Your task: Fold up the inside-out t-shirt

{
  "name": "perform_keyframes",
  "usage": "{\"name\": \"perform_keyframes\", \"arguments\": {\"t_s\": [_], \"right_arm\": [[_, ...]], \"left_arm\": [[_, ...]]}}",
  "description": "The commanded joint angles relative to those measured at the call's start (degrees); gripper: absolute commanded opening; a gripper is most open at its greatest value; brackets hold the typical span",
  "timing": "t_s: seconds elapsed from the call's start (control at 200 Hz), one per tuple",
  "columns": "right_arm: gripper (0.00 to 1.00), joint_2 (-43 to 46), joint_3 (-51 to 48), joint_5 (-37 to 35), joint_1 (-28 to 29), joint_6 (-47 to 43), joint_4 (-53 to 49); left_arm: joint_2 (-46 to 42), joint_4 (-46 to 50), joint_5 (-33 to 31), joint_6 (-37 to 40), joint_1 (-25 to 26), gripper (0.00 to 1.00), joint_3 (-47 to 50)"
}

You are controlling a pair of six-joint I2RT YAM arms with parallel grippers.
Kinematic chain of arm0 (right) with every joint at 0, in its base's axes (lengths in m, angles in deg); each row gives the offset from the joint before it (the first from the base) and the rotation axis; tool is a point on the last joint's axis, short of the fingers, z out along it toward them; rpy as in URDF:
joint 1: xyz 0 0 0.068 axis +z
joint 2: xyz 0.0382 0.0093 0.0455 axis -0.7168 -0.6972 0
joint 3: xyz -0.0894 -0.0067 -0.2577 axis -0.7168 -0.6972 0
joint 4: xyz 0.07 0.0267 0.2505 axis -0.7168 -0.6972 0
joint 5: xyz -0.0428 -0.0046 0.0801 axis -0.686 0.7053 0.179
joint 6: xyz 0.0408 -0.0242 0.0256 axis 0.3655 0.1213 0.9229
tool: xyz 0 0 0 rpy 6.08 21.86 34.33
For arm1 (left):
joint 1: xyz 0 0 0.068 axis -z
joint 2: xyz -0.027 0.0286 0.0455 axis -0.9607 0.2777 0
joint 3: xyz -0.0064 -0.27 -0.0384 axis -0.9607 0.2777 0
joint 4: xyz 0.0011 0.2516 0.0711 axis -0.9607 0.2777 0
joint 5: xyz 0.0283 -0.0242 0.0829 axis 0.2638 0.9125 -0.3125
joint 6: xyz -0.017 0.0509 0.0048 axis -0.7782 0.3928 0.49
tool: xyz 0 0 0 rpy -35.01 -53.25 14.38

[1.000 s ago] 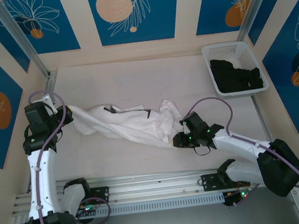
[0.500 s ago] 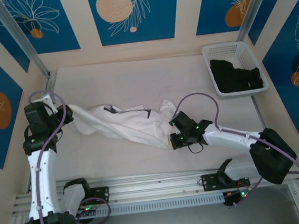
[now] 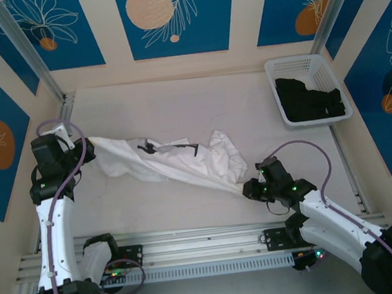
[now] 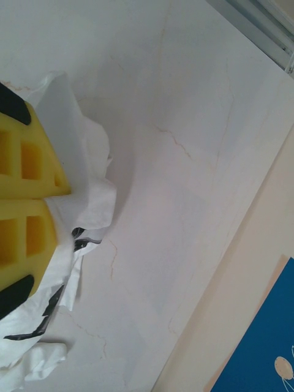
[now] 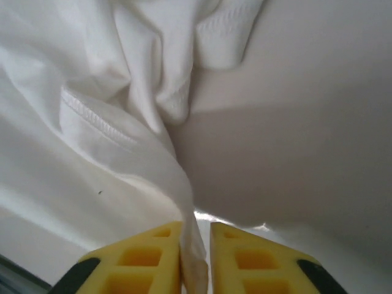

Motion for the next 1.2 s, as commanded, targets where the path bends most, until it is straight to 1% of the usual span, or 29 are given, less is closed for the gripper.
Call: {"name": "perform_keyframes", "arguments": {"t_s": [0.0, 0.08, 0.15, 0.295, 0.385, 0.475, 0.515, 0.585, 0.68, 0.755, 0.825, 0.94, 1.005, 1.065, 1.11, 1.195], "right_arm": [[0.33, -1.50, 4.35, -2.85, 3.72, -2.27, -3.20], [0.41, -3.84, 7.06, -6.72, 5.99, -4.31, -4.85], [0.44, -6.34, 8.99, -8.66, 6.95, -6.15, -5.40], [0.47, -12.43, 12.83, -10.43, 9.24, -9.99, -5.27], [0.48, -16.72, 15.47, -12.66, 12.59, -11.64, -5.71], [0.48, -21.86, 18.62, -16.75, 16.55, -12.82, -7.50], [0.49, -24.02, 20.01, -18.78, 18.20, -12.50, -8.36], [0.49, -27.62, 21.67, -20.35, 20.27, -12.63, -8.77], [0.48, -32.72, 23.85, -22.37, 21.48, -11.67, -10.04], [0.44, -35.51, 24.79, -22.88, 21.41, -11.12, -10.57], [0.35, -35.91, 25.10, -23.83, 21.42, -10.51, -11.11], [0.18, -32.55, 23.99, -24.15, 21.16, -10.60, -10.80], [0.09, -29.27, 22.87, -22.82, 20.36, -11.22, -9.90], [0.05, -25.13, 21.39, -18.82, 19.01, -12.82, -7.08], [0.02, -21.38, 19.83, -14.42, 17.39, -13.79, -4.12], [0.00, -14.33, 16.13, -1.79, 12.18, -14.59, 3.26]], "left_arm": [[-0.40, -0.90, 1.20, 0.71, -1.02, 0.00, -0.03], [-0.56, -0.90, 1.33, 0.72, -0.99, 0.00, 0.26], [-0.70, -1.02, 1.51, 0.80, -1.01, 0.00, 0.33], [-0.63, -1.25, 1.94, 0.79, -0.98, 0.00, 0.49], [-0.61, -1.34, 2.16, 0.78, -0.98, 0.00, 0.50], [-0.54, -1.58, 2.59, 0.69, -0.99, 0.00, 0.57], [-0.58, -1.60, 2.68, 0.69, -1.00, 0.00, 0.65], [-0.58, -1.72, 2.79, 0.69, -1.04, 0.00, 0.66], [-0.65, -1.83, 3.19, 0.61, -1.06, 0.00, 0.76], [-0.71, -2.00, 3.39, 0.52, -1.03, 0.00, 0.85], [-0.62, -2.13, 3.58, 0.49, -1.02, 0.00, 0.85], [-0.62, -2.22, 3.84, 0.31, -1.05, 0.00, 0.85], [-0.71, -2.22, 3.73, 0.29, -0.99, 0.00, 0.85], [-0.84, -2.11, 3.56, 0.28, -1.02, 0.00, 0.85], [-0.80, -2.08, 3.44, 0.25, -1.00, 0.00, 0.85], [-0.80, -1.90, 3.17, 0.17, -1.02, 0.00, 0.68]]}}
